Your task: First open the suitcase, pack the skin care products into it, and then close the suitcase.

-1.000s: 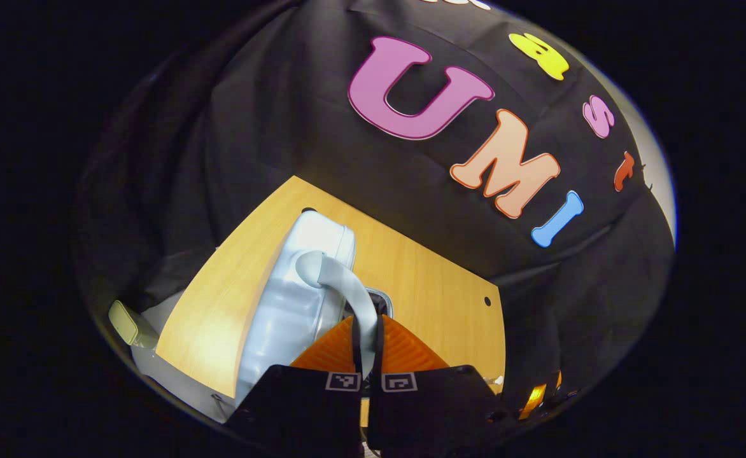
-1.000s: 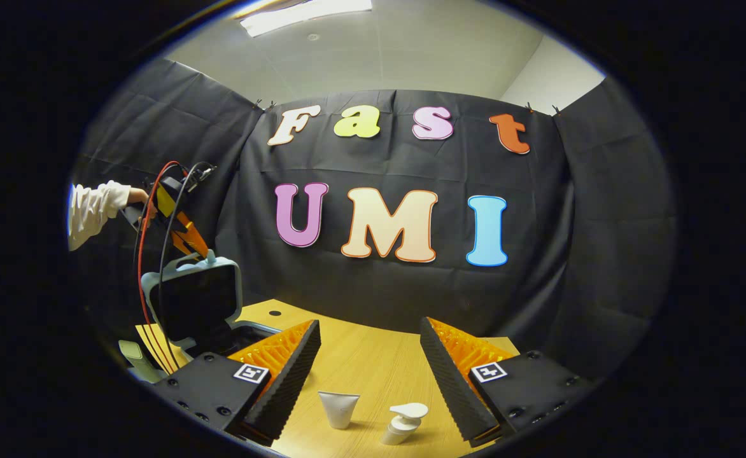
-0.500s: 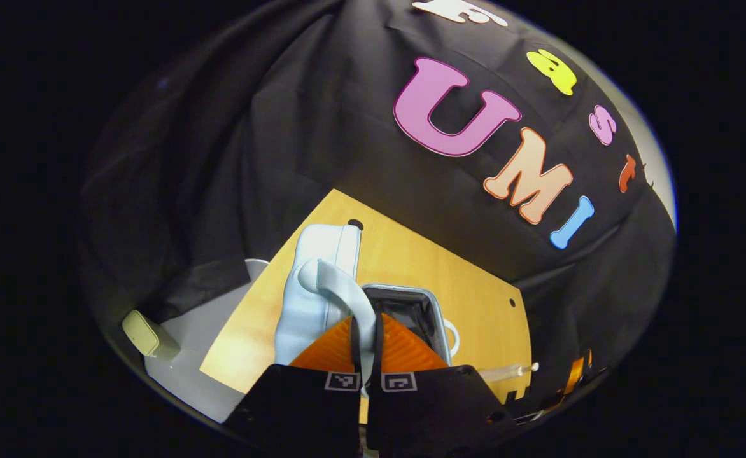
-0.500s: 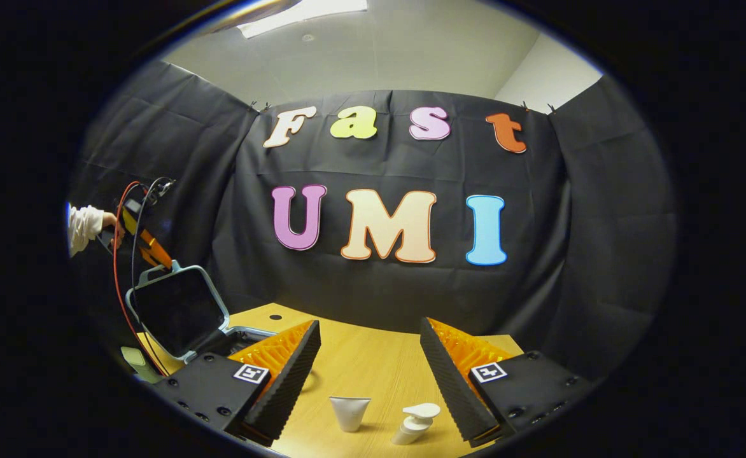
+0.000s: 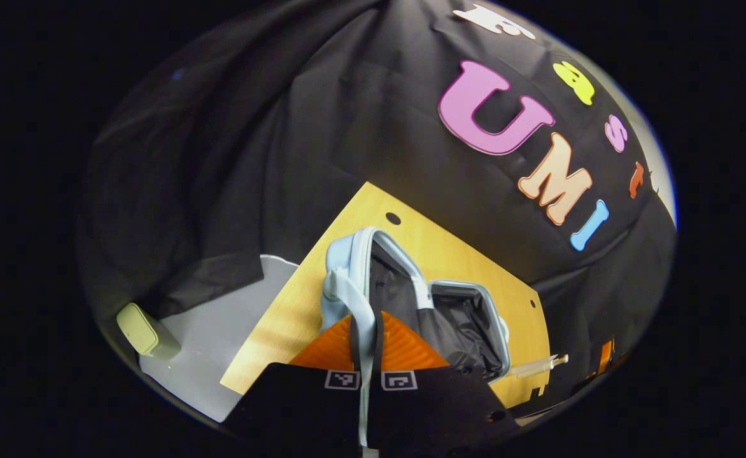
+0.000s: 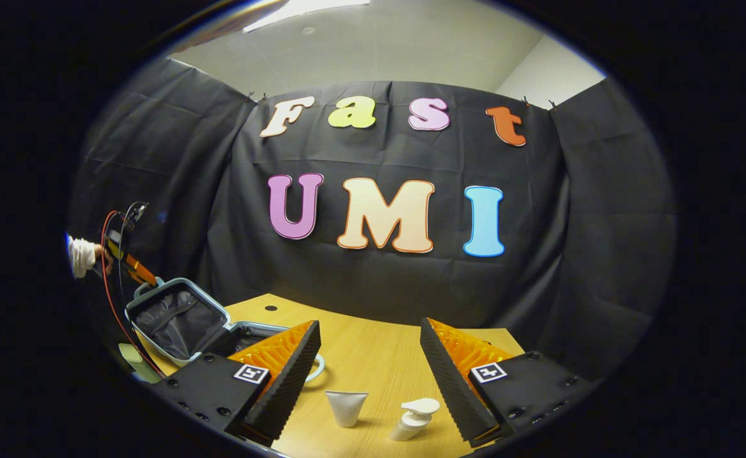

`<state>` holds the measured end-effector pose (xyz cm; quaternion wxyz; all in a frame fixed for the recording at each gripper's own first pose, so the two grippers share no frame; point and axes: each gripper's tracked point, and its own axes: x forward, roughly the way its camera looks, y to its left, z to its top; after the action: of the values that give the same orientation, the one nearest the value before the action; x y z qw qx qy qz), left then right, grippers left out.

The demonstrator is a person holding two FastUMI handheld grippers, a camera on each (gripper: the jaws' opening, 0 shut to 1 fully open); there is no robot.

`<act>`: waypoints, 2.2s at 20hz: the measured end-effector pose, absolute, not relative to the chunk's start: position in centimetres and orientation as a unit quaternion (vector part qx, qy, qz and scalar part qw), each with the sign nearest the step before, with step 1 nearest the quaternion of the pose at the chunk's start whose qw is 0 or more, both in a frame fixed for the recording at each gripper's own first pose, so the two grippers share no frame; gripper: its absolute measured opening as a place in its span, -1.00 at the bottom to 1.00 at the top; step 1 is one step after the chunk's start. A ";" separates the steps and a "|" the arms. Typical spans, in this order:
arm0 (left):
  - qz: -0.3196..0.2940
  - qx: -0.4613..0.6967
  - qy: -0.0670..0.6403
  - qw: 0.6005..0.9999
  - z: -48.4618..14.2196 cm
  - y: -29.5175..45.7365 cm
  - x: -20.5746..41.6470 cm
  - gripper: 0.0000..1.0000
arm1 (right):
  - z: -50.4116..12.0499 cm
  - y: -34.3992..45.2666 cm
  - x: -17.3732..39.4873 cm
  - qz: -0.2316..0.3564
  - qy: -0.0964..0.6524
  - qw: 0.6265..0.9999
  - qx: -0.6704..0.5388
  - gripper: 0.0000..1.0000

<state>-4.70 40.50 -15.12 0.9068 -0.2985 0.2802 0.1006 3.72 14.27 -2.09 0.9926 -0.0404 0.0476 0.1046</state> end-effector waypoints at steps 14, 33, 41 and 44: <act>0.133 -0.342 0.278 0.888 -25.6 44.1 -6.6 -0.95 | -4.9 16.1 4.7 0.114 0.076 0.989 -0.056 0.97; 0.010 -0.091 0.028 0.995 -1.0 17.0 1.7 0.92 | -7.4 7.4 2.9 0.031 0.079 0.996 -0.024 0.99; -0.170 -0.126 0.041 0.977 -5.4 -5.2 4.8 0.87 | -11.8 5.7 2.2 0.030 0.095 0.995 -0.029 0.99; -0.192 -0.130 0.063 0.971 -8.6 -8.6 5.1 0.92 | -13.5 5.4 2.0 0.029 0.104 0.994 -0.022 0.99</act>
<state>5.06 -8.63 -8.57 0.9707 -0.1300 0.0631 -0.1918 1.95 5.39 -13.54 0.9939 -0.0223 0.1040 0.0292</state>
